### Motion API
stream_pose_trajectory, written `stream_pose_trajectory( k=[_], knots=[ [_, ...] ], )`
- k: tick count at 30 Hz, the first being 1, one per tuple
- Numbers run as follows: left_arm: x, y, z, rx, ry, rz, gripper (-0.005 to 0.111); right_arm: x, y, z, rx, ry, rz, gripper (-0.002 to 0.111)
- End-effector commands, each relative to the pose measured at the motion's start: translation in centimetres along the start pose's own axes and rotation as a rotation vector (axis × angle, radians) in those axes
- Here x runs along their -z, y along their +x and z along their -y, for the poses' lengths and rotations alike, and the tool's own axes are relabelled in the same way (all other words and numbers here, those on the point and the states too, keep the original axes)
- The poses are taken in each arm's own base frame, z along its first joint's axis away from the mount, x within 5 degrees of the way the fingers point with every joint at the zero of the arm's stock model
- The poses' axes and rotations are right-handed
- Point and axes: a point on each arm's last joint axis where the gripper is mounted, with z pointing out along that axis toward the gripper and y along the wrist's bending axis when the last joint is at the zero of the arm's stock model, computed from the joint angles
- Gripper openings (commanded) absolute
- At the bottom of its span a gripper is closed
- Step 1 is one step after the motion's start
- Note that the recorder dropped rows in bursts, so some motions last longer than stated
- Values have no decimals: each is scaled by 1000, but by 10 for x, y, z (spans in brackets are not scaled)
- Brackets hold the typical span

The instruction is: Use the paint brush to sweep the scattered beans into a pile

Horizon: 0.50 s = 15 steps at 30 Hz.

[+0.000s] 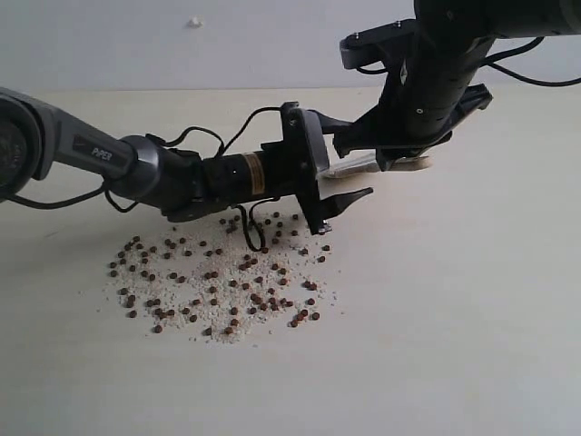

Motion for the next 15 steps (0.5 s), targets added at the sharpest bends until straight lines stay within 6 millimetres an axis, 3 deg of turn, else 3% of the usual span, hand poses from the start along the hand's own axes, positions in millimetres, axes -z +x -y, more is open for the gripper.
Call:
stream_pose_trajectory(
  k=[1, 4, 14, 15],
  knots=[
    [-13, 5, 6, 16, -2, -52, 83, 6, -3, 2, 2, -1, 24, 0],
    [-14, 8, 6, 14, 3, -79, 72, 6, -3, 2, 2, -1, 24, 0],
    [-14, 8, 1, 62, -51, -90, 0, 6, -3, 2, 2, -1, 26, 0],
    [-14, 8, 1, 59, -51, -90, 0, 6, -3, 2, -1, -4, 25, 0]
  ],
)
